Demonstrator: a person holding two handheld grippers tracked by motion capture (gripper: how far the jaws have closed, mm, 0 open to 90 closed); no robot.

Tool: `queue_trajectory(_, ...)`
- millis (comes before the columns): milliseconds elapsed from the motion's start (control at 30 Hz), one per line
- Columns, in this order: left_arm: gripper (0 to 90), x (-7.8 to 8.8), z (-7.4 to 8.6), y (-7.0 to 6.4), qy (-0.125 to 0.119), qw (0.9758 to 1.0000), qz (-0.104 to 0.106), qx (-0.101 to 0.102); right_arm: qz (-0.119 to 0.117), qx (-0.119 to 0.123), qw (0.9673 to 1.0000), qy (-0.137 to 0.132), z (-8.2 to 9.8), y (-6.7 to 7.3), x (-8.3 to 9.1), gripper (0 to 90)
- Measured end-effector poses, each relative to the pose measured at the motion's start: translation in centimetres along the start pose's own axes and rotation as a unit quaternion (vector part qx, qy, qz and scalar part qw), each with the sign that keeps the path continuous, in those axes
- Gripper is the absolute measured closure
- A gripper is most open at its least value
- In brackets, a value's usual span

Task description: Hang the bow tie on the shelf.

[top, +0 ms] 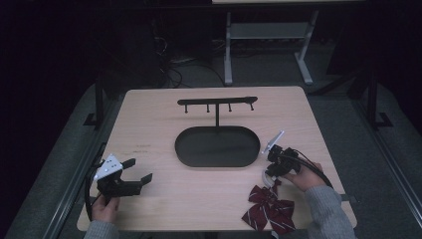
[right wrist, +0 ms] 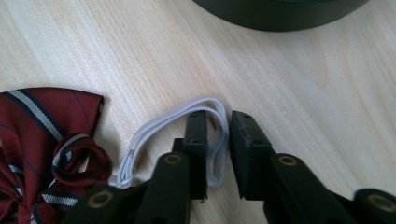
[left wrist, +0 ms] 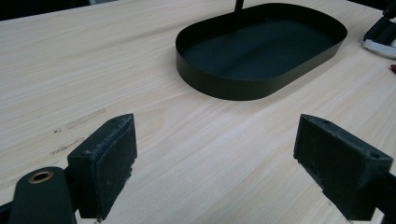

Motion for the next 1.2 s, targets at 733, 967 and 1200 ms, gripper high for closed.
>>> queue_trajectory(733,13.0,0.1,0.1,0.4,-0.002,0.9999,-0.007,0.011,-0.011,0.017,0.9997,-0.011,-0.2,0.1,0.6,88.1)
queue_trajectory(967,13.0,0.1,0.1,0.4,-0.001,0.9999,-0.009,0.012,-0.003,0.034,0.9992,-0.02,-0.9,0.4,2.2,88.2)
queue_trajectory(1200,13.0,0.0,0.2,0.6,-0.002,0.9999,-0.008,0.014,-0.006,0.046,0.9985,-0.03,-1.4,0.8,3.2,88.2)
Point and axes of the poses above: each handheld gripper's, and its own axes: x roughly backward along the jaws, z roughly out of its underside, y roughly to its left, the point moved 5 cm from there along -x, roughly forward along the jaws, and after that the axes turned 1 degree about -y, right-handed, at the moved point
